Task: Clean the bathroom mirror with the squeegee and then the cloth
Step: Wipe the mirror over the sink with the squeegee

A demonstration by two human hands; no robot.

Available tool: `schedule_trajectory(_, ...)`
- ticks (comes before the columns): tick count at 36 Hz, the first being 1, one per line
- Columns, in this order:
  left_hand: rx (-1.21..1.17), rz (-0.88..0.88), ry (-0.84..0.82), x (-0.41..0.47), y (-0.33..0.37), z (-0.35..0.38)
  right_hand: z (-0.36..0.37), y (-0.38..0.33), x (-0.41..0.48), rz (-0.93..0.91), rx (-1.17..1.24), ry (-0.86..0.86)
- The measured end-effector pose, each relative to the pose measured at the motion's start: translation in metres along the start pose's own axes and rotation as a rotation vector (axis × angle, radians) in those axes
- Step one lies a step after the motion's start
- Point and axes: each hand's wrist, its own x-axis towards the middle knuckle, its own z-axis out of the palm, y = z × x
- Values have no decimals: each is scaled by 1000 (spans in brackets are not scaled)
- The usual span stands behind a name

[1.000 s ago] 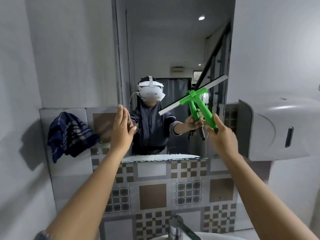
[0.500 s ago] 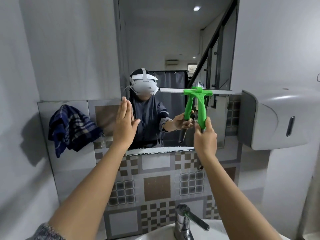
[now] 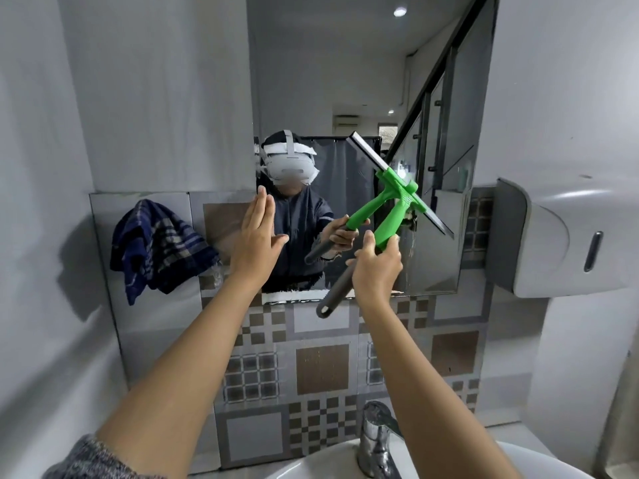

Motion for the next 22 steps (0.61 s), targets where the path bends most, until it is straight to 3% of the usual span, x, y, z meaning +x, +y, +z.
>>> schedule_trajectory(14,37,40,-54,-3,-13,-3,32,-2,-22,2,129,-41)
schedule_trajectory(22,10,70,-51,-7,-20,-5,52,-6,-31,-11,88,-40)
